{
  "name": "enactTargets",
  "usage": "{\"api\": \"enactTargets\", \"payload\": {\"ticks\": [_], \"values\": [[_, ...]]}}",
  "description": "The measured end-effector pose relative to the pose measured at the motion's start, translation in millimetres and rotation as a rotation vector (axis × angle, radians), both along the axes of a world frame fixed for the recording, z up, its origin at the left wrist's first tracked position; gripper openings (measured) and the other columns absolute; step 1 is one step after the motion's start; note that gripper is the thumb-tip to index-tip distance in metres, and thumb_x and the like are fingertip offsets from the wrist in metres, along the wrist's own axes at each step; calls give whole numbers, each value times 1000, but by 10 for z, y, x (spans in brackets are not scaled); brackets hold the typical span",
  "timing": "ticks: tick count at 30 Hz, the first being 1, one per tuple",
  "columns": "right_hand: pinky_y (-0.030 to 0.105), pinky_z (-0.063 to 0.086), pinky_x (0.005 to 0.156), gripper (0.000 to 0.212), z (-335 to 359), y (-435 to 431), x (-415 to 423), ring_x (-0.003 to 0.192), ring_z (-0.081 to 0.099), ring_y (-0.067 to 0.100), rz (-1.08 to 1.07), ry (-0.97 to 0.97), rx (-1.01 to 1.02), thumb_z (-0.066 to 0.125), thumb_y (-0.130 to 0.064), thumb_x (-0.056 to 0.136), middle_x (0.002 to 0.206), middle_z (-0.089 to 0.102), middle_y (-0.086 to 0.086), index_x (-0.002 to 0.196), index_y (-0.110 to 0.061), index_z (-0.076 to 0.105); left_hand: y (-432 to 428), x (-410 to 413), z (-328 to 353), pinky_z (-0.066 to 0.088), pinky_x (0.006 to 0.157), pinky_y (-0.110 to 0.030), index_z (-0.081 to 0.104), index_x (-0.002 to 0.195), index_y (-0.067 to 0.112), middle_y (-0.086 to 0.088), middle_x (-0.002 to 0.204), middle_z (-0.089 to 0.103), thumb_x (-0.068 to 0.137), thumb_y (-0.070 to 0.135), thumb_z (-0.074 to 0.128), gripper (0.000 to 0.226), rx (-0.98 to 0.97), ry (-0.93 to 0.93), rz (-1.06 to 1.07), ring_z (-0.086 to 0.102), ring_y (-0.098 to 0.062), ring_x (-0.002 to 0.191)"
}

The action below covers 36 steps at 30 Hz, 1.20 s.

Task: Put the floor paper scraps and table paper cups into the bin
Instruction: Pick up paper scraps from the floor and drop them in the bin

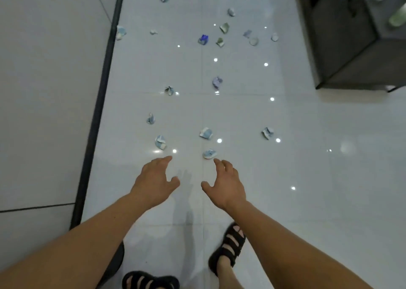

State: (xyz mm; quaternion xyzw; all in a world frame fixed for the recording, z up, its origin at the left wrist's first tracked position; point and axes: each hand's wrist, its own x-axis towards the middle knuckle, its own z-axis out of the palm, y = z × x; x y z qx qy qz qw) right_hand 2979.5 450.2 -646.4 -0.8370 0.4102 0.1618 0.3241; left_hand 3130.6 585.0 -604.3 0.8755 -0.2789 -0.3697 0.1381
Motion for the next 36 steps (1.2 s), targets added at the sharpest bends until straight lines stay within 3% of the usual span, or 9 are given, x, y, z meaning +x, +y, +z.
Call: {"api": "enactTargets", "payload": {"ticks": [11, 18, 22, 31, 36], "values": [[40, 35, 110, 82, 292, -1879, -1400, 147, 10, 22, -239, 105, -21, 50, -56, 90, 162, 4, 0, 155, -28, 8, -2261, -905, 122, 30, 112, -42, 30, 147, 24, -1, 151, 34, 88, 44, 57, 68, 27, -24, -258, 28, -22, 139], [41, 37, 108, 81, 313, -2512, -1468, 146, 14, 22, -256, 155, 10, 50, -55, 90, 162, 4, -1, 155, -27, 10, -3012, -1034, 57, 35, 108, -45, 30, 147, 23, -2, 151, 33, 87, 42, 56, 68, 11, 72, -279, 37, -22, 134], [38, 38, 105, 80, 196, -2885, -1288, 143, 20, 22, -272, 177, 34, 49, -56, 90, 161, 7, -3, 155, -28, 11, -3283, -892, -141, 31, 112, -44, 24, 150, 24, -2, 153, 30, 90, 44, 54, 70, 40, 131, -272, 28, -21, 139], [40, 39, 104, 81, -746, -3784, -829, 140, 28, 26, -364, 307, 147, 53, -56, 89, 159, 16, 1, 154, -26, 15, -3778, -312, -894, 30, 112, -38, 24, 150, 23, -2, 152, 30, 92, 42, 52, 67, 109, 197, -181, 31, -20, 137], [41, 40, 101, 81, -1638, -4276, -596, 136, 32, 28, -282, 325, 150, 57, -52, 86, 155, 22, 2, 153, -24, 19, -3986, -282, -1634, 27, 113, -36, 25, 150, 24, -2, 153, 29, 92, 43, 52, 66, 160, 232, -119, 30, -20, 138]]}}
